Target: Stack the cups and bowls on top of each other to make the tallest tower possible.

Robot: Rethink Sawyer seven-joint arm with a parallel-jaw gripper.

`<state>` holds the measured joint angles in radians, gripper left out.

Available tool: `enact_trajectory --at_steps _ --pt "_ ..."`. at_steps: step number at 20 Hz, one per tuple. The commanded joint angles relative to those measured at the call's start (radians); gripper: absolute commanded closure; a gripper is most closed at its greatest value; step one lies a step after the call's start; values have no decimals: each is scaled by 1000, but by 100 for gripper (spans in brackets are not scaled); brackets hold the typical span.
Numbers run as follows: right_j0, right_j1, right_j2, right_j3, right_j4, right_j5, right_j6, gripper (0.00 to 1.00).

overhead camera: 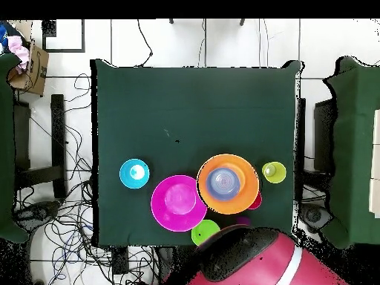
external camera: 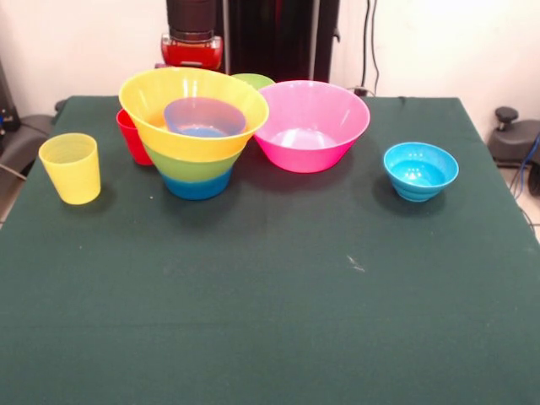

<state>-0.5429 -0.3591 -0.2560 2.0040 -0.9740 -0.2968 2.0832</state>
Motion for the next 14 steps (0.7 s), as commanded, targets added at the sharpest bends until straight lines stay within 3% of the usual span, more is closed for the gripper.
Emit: enact_trajectory --at_steps 1,8,14 --pt "31 69 129 -73 76 74 102 0" --pt "54 96 162 -105 141 65 121 0" --pt "52 89 217 -165 185 127 105 0"
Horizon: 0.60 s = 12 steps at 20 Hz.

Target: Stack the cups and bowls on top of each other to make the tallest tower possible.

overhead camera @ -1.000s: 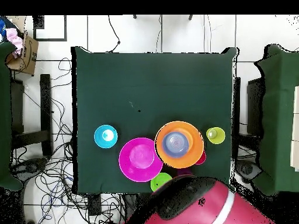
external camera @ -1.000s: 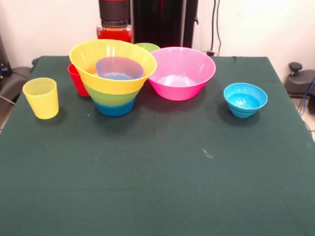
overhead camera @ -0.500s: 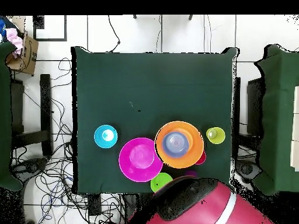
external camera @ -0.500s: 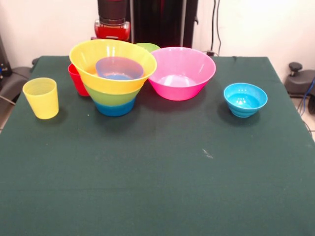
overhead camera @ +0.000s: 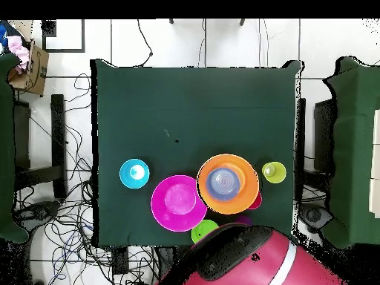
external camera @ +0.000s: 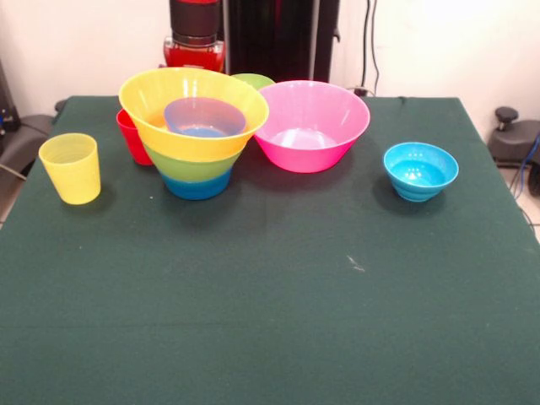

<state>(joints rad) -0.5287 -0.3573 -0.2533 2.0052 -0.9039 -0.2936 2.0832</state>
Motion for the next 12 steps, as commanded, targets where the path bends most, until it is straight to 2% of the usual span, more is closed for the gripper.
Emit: enact_trajectory --at_steps 1,6,12 --pt "37 87 225 -179 121 130 101 0" --pt "50 88 243 -221 150 154 85 0" --pt "47 99 278 -271 148 167 61 0"
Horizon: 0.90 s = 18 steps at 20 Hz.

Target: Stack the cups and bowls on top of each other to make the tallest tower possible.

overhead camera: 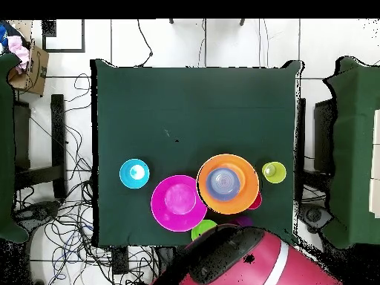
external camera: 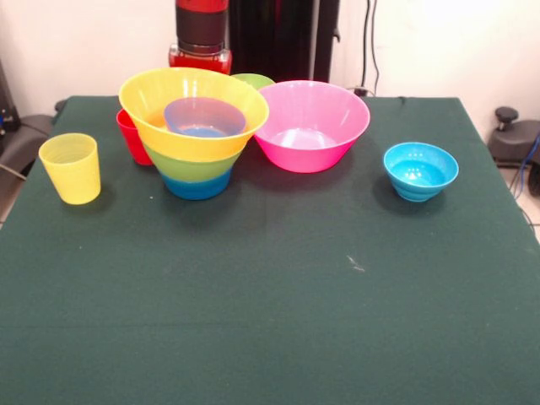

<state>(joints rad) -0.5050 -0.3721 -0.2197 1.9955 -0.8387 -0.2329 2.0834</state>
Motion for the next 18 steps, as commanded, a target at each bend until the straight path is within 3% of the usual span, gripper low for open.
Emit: enact_trajectory --at_steps 1,18 --pt "25 115 245 -267 83 106 61 0" --pt "-3 124 314 -354 24 140 16 0"
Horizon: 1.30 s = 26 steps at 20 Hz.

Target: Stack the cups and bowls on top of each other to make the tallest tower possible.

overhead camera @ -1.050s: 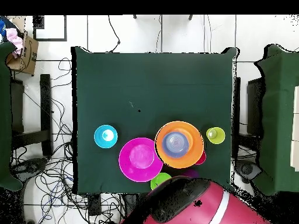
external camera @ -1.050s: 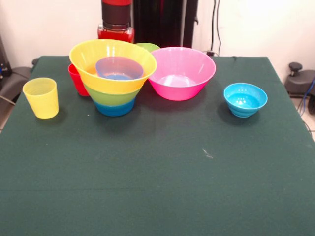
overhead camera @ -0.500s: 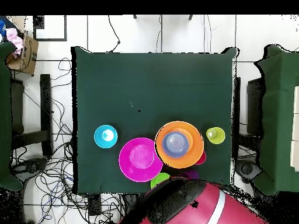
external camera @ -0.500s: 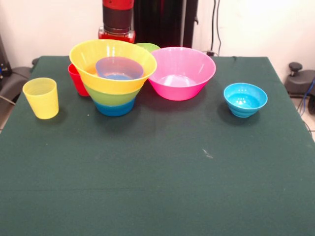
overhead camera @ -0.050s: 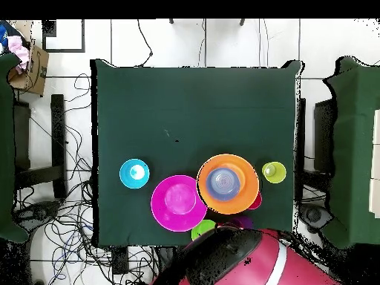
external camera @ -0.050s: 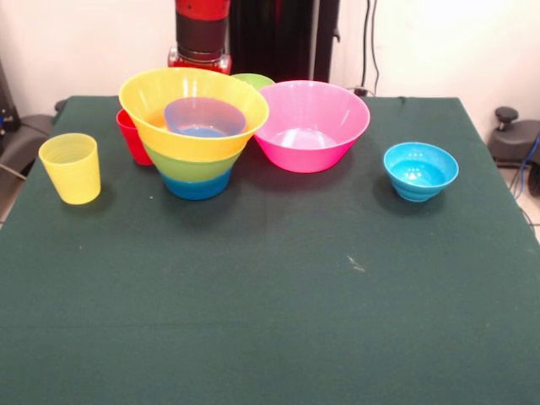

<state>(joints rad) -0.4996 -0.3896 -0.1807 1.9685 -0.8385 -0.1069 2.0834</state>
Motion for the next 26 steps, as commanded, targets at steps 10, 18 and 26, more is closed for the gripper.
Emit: enact_trajectory --at_steps 10,18,26 --pt "-17 76 317 -312 17 109 -14 0" --pt "-25 4 354 -279 24 204 -32 0" --pt "-18 -43 368 -255 20 214 -9 0"
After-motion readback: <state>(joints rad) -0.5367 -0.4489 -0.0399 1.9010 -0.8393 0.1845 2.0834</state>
